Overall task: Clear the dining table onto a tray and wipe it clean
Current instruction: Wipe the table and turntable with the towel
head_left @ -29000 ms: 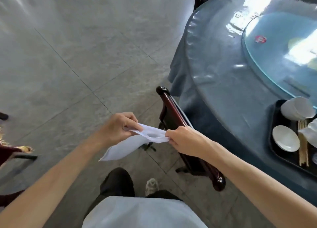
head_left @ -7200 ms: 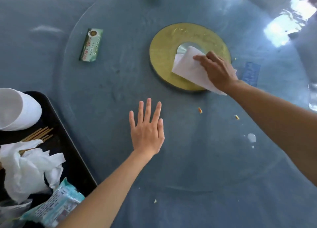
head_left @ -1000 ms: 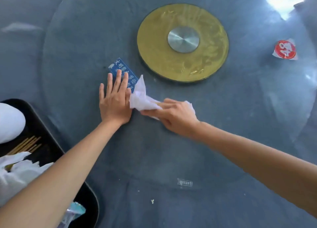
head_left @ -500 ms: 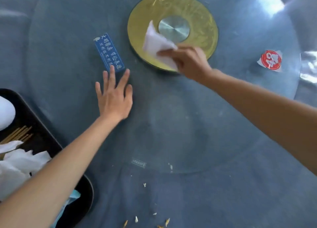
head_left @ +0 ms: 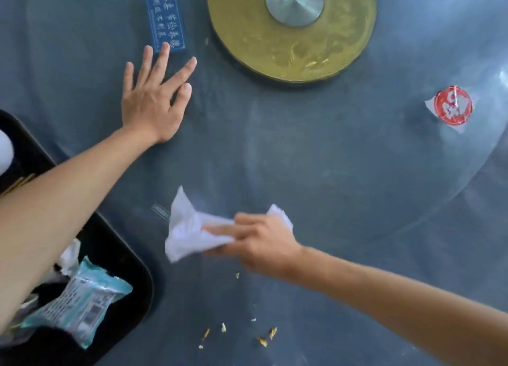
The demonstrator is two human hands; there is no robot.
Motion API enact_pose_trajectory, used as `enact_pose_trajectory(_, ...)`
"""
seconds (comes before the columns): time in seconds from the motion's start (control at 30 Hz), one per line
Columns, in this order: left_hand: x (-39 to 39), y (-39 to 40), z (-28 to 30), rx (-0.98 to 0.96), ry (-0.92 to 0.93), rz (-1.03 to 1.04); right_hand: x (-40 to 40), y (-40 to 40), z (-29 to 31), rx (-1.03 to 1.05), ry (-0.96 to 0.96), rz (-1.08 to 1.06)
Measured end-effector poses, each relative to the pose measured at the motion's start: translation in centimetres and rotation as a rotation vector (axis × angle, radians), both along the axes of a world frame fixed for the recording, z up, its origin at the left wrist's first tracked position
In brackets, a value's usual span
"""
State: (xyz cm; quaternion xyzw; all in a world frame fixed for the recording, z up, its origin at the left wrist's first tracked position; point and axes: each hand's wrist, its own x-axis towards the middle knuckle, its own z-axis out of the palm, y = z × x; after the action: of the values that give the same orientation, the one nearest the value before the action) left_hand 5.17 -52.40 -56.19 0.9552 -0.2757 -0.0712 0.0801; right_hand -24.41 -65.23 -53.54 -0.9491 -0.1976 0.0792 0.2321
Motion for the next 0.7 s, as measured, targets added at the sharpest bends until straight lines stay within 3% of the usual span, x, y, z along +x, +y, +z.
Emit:
enact_pose_trajectory(0.07, 0.5, -0.1, 1.2, 0.020, 0.026, -0.007, -0.8, 1.2, 1.3, 0.096, -0.011, 0.028)
enact_pose_trajectory(0.17, -1.4, -0.8, 2.6, -0.060, 0.060, 0.109, 3.8, -1.4, 3.9, 0.280, -0.194, -0.210)
enact_pose_trajectory(0.27, -6.5, -2.5, 2.8, -0.107, 0.132, 0.124, 12.6, -8.9, 6.0, 0.125, -0.320, -0.559)
enact_pose_trajectory(0.33, -9.4, -3.2, 2.1, -0.039, 0.152, 0.168, 16.8, -14.1, 6.3, -0.056, -0.224, -0.641)
enact_pose_trajectory(0.43, -10.4, -2.9, 0.8, 0.006, 0.029, 0.198, 17.4, -16.6, 4.3, -0.135, -0.071, -0.634)
enact_pose_trajectory(0.5, -9.1, -2.3, -0.1, -0.027, -0.011, 0.168, 15.4, -14.5, 2.4, -0.139, -0.100, -0.603)
enact_pose_trajectory(0.6, -7.3, -1.5, -0.9, -0.058, -0.060, 0.112, 10.0, -9.1, 0.4, -0.083, -0.133, -0.379)
enact_pose_trajectory(0.7, -5.7, -0.6, -1.2, -0.072, -0.066, 0.075, 2.9, -3.7, 0.1, 0.019, 0.030, -0.140)
